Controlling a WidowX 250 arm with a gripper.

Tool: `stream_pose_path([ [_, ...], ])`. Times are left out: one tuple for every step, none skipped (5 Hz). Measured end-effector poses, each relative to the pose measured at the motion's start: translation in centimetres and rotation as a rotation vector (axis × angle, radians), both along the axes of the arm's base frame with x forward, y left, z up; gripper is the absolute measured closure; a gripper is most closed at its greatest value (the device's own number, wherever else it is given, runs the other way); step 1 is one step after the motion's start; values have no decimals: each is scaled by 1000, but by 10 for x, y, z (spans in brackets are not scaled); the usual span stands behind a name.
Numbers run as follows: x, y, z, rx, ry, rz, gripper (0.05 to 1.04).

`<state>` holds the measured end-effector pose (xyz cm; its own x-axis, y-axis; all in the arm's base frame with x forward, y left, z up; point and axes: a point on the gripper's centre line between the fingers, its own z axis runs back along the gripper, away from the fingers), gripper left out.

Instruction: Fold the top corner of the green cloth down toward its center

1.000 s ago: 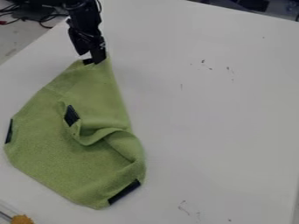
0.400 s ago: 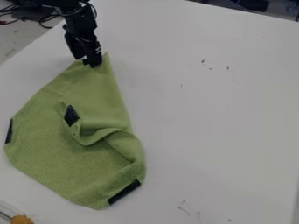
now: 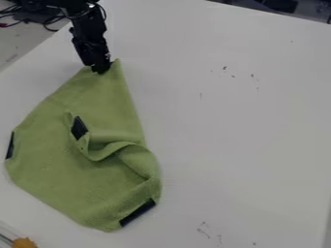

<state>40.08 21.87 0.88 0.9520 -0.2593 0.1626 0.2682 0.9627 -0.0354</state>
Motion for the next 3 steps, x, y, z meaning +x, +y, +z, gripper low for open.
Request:
stream_pose_path([
  [-1, 4, -2, -3, -5, -3, 718],
  [-1, 3, -3, -5, -4, -10, 911],
  [-6, 2, 0, 10, -1, 0, 1008],
])
